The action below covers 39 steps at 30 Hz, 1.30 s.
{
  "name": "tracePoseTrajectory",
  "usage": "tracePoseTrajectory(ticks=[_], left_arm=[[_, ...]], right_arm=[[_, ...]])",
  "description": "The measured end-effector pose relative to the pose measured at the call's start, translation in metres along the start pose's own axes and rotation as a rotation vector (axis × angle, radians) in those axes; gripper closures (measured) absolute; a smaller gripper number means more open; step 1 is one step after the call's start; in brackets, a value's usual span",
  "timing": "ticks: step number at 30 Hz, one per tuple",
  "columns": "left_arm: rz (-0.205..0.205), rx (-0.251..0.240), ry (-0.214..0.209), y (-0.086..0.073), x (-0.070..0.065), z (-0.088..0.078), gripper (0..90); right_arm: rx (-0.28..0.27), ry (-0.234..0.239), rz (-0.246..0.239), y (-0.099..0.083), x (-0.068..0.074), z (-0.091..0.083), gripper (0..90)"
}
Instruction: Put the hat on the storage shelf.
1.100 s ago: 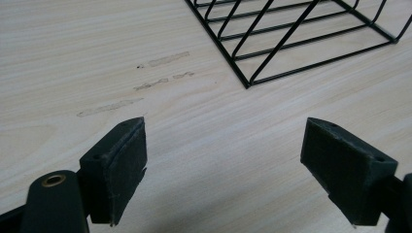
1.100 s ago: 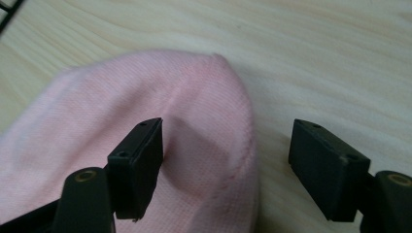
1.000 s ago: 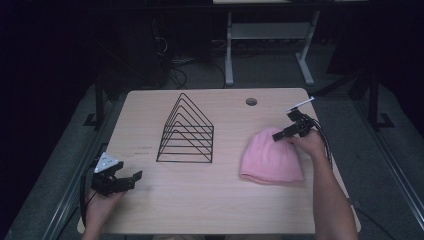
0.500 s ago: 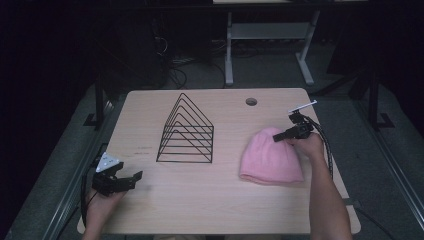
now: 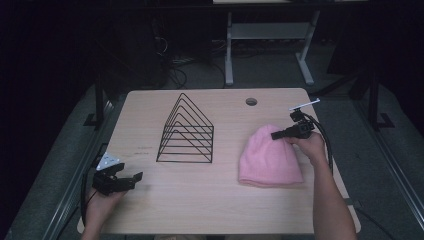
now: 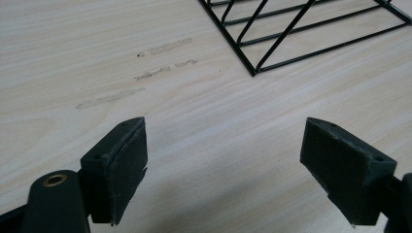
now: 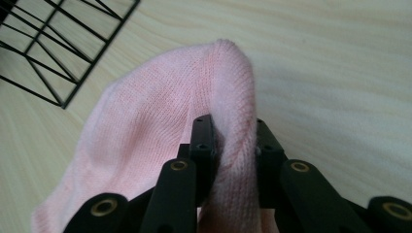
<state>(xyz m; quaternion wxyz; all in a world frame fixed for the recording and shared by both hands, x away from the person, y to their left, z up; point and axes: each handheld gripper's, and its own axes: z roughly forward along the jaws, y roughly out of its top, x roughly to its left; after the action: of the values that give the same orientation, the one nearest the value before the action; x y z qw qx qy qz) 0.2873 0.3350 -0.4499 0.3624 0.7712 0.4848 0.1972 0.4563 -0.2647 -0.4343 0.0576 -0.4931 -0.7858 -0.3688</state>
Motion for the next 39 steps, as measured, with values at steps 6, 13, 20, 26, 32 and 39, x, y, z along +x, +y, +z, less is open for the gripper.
tracePoseTrajectory(ticks=[6, 13, 20, 26, 32, 39], left_arm=[[0.01, 0.014, -0.026, 0.002, -0.003, 0.001, 17.3], [-0.021, 0.011, -0.044, 0.001, 0.0, -0.003, 17.8], [-0.048, 0.023, -0.111, 0.005, -0.004, -0.007, 17.7], [-0.026, 0.01, -0.123, 0.015, -0.01, -0.014, 19.5], [-0.004, -0.001, -0.16, 0.024, -0.011, -0.018, 20.5], [0.087, 0.071, -0.197, 0.04, -0.013, -0.018, 24.0]], right_arm=[[-0.034, -0.001, -0.028, 0.001, 0.011, -0.016, 75.5], [-0.079, 0.01, -0.072, 0.005, 0.028, -0.037, 75.4], [-0.127, 0.013, -0.152, 0.014, 0.057, -0.058, 75.0], [-0.167, 0.027, -0.208, 0.023, 0.075, -0.073, 77.2], [-0.213, 0.029, -0.27, 0.036, 0.096, -0.099, 77.3], [-0.254, 0.045, -0.3, 0.046, 0.108, -0.112, 77.3]])
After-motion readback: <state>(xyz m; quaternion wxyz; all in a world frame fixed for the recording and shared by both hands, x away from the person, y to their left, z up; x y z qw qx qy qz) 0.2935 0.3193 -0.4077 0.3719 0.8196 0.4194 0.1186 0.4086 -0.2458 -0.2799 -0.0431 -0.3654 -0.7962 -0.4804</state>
